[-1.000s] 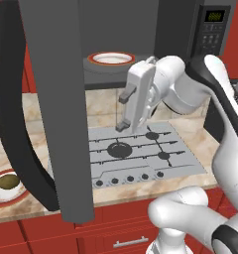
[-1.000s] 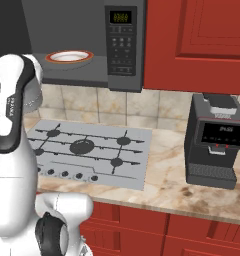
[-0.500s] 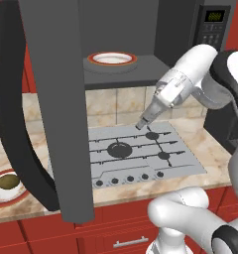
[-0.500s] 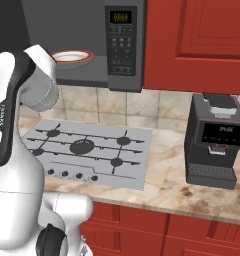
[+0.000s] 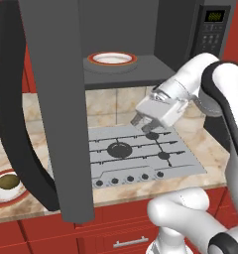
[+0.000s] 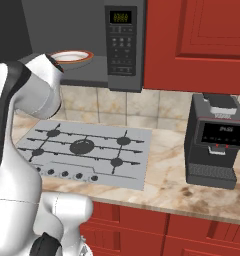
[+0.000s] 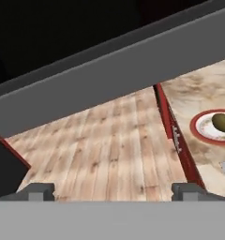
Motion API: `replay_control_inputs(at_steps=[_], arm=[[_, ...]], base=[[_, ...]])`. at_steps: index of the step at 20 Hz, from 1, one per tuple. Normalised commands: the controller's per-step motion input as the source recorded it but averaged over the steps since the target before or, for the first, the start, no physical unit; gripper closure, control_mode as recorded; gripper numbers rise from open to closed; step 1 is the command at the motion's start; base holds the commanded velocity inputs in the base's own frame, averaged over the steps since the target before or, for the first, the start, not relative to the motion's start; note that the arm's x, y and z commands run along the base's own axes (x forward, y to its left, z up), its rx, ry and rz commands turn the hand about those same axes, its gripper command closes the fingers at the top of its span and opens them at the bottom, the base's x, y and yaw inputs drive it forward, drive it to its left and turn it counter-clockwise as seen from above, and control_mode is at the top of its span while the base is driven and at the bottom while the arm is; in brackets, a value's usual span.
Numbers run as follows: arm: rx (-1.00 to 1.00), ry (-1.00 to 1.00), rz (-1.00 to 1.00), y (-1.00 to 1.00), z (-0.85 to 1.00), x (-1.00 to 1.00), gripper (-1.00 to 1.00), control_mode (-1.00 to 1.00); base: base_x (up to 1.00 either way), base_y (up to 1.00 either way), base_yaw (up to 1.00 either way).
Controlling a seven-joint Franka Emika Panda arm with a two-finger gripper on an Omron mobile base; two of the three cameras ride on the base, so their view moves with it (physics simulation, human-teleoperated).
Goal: Pick the potato from the counter and place it in the microwave. Then turn on the microwave.
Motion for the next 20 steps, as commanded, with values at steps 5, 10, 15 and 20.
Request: replay_control_inputs(at_steps=[5,10,15,20], arm=[[0.28,-0.32,0.07,0.10,-0.62,0.01,-1.00,-1.00],[0.19,-0.31,0.02,0.39,-0.37,0.00,-1.00,-1.00],[0.08,-0.21,0.00,0.47,-0.02,0.08,-1.00,-1.00],[0.00,0.00,0.00,0.26,0.00,0.42,-1.00,-1.00]], base=[[0.00,0.00,0.00],[0.00,0.00,0.00],[0.00,0.00,0.00],[0.00,0.00,0.00]])
